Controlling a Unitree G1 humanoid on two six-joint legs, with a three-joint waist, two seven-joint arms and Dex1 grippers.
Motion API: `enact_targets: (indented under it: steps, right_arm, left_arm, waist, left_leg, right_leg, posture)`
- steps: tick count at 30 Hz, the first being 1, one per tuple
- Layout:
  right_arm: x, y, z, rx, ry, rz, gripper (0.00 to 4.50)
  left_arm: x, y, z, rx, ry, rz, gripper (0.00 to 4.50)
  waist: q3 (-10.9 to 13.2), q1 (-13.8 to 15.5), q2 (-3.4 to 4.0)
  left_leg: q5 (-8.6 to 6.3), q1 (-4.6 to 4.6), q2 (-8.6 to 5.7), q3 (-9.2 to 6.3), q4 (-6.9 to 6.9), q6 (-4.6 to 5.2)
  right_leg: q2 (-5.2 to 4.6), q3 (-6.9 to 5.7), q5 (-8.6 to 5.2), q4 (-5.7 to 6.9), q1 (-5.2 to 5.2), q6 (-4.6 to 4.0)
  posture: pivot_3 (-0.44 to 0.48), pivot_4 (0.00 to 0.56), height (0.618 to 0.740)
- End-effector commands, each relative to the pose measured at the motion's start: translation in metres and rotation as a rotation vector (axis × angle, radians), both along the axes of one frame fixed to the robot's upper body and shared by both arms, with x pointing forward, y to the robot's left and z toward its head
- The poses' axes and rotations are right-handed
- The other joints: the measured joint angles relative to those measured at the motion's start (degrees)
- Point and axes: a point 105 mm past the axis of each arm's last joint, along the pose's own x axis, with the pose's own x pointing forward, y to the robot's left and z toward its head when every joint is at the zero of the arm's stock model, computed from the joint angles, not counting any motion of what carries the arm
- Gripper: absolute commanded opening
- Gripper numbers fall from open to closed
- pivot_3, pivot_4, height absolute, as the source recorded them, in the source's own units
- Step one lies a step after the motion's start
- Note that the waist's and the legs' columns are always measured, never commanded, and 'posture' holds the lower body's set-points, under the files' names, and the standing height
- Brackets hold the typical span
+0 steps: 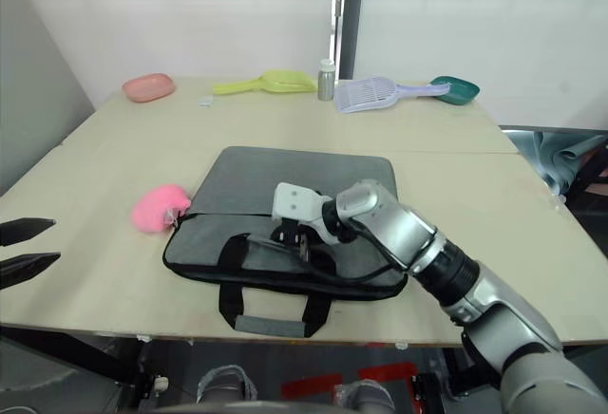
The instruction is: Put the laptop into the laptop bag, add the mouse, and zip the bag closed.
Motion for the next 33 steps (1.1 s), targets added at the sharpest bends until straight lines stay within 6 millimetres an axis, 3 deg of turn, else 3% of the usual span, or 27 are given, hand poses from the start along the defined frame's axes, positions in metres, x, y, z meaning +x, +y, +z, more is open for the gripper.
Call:
enact_targets:
  steps: [1,5,10,14,21,26,33]
  right_arm:
    - [0.008,-0.018,-0.044,-0.172,0.054,-0.075,0.05]
    - [0.010,-0.021,-0.042,-0.178,0.047,-0.070,0.05]
    - [0.014,-0.019,-0.035,-0.141,0.057,-0.095,0.05]
    - [0.014,-0.017,-0.027,-0.096,0.076,-0.108,0.05]
    - [0.011,-0.022,-0.025,-0.077,0.091,-0.146,0.05]
    - [0.011,-0.026,-0.019,-0.065,0.089,-0.184,0.05]
    - [0.008,-0.032,-0.019,-0.070,0.090,-0.216,0.05]
  left_arm:
    - [0.009,0.006,0.011,-0.007,-0.043,0.037,4.50]
    - [0.030,0.009,0.012,-0.020,-0.056,0.094,4.50]
    - [0.074,0.017,-0.010,0.004,-0.030,0.188,4.50]
    - [0.129,-0.002,-0.027,0.056,-0.020,0.174,4.50]
    - [0.175,-0.036,-0.045,0.066,0.046,0.072,4.50]
    - [0.186,-0.045,-0.060,0.071,0.143,0.044,4.50]
    - [0.170,-0.046,-0.076,0.125,0.289,-0.055,4.50]
  waist:
    - [-0.23,0.01,-0.15]
    - [-0.31,0.55,-0.28]
    - [-0.39,0.93,-0.31]
    - [-0.46,1.41,-0.36]
    - [-0.72,1.05,-0.77]
    - [-0.71,1.01,-0.77]
    - [-0.63,1.56,-0.70]
  left_leg:
    - [-0.01,0.13,0.00,0.02,-0.02,-0.01]
    - [-0.01,0.18,-0.06,0.03,0.10,-0.01]
    - [-0.01,0.25,-0.06,-0.01,0.12,-0.01]
    - [-0.01,0.20,-0.05,-0.11,0.12,-0.02]
    - [0.07,0.02,-0.06,-0.17,0.38,-0.13]
    - [0.07,-0.09,-0.06,-0.15,0.21,-0.14]
    - [0.07,-0.22,-0.06,-0.21,0.09,-0.14]
  right_leg:
    - [0.01,0.07,-0.01,0.08,0.05,0.00]
    - [-0.03,0.17,0.04,0.30,0.05,-0.06]
    - [-0.03,0.18,0.06,0.70,-0.01,-0.09]
    - [-0.04,0.05,0.16,0.76,-0.01,-0.23]
    - [0.05,0.11,0.19,0.62,-0.07,-0.32]
    - [0.05,0.06,0.15,0.31,-0.08,-0.38]
    - [0.01,-0.09,0.15,0.14,-0.09,-0.38]
  posture:
    - [0.000,0.150,0.740]
    - [0.000,0.150,0.740]
    - [0.000,0.150,0.740]
    - [0.000,0.150,0.740]
    - [0.000,0.150,0.740]
    - [0.000,0.150,0.740]
    - [0.000,0.150,0.740]
